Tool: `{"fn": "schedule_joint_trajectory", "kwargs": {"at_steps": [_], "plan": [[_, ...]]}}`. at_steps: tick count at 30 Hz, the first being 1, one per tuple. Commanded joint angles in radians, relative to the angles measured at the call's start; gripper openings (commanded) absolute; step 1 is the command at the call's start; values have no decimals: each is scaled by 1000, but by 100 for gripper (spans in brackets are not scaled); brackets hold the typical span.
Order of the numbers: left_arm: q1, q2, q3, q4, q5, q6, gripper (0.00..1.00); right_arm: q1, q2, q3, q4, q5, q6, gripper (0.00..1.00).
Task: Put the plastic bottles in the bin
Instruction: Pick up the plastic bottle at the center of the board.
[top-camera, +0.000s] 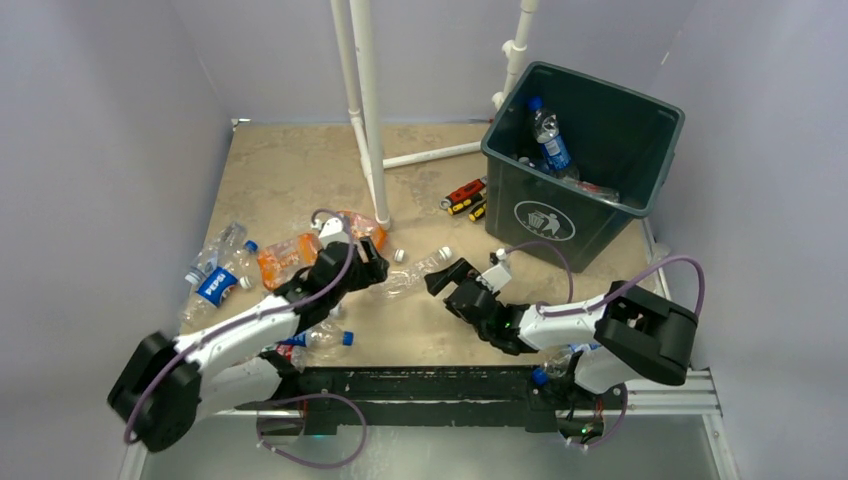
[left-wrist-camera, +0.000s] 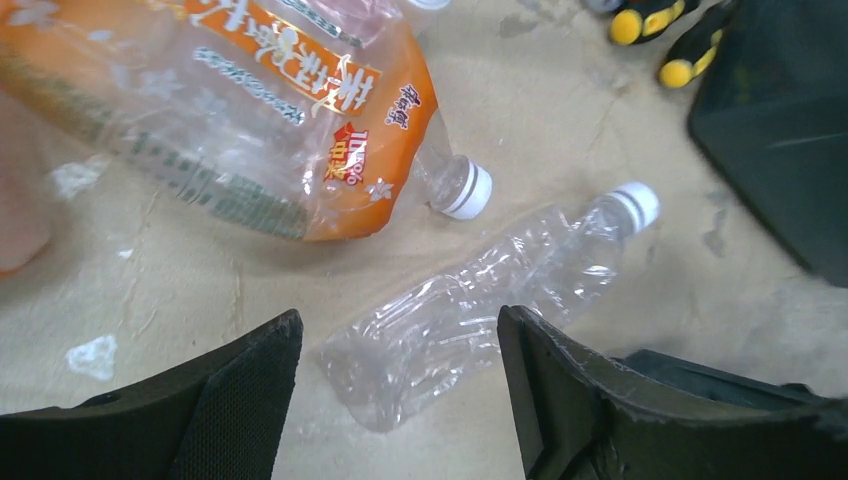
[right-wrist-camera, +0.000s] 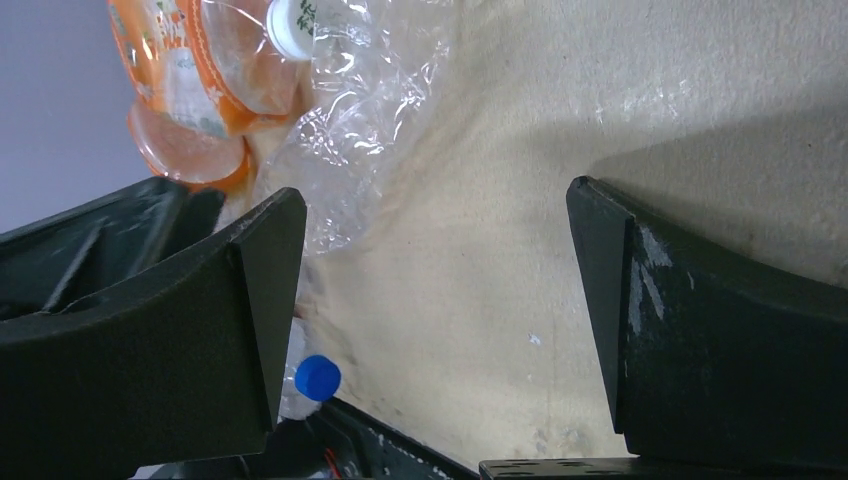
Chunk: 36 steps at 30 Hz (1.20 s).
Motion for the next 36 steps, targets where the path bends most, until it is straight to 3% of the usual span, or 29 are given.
{"fn": "schedule_joint_trajectory", "kwargs": {"at_steps": [1, 8, 12, 24, 31, 36], "plan": [[-5, 194, 113, 89, 49, 112, 71, -10, 18, 8, 0, 23, 54, 99], [-14, 289, 85, 192, 194, 117, 69, -11, -81, -46, -29, 41, 42, 99], [-75, 314, 38, 248, 270, 110, 66, -11, -119, -57, -41, 45, -8, 99], [-278, 265, -86, 317, 205, 36, 61, -11, -5, 55, -39, -40, -192, 98], [-293, 216, -131, 347, 189, 12, 55, -11, 107, 192, -54, -102, -362, 95], [-294, 59, -157, 262, 158, -5, 57, -9, 175, 230, -46, -129, -396, 92]]}}
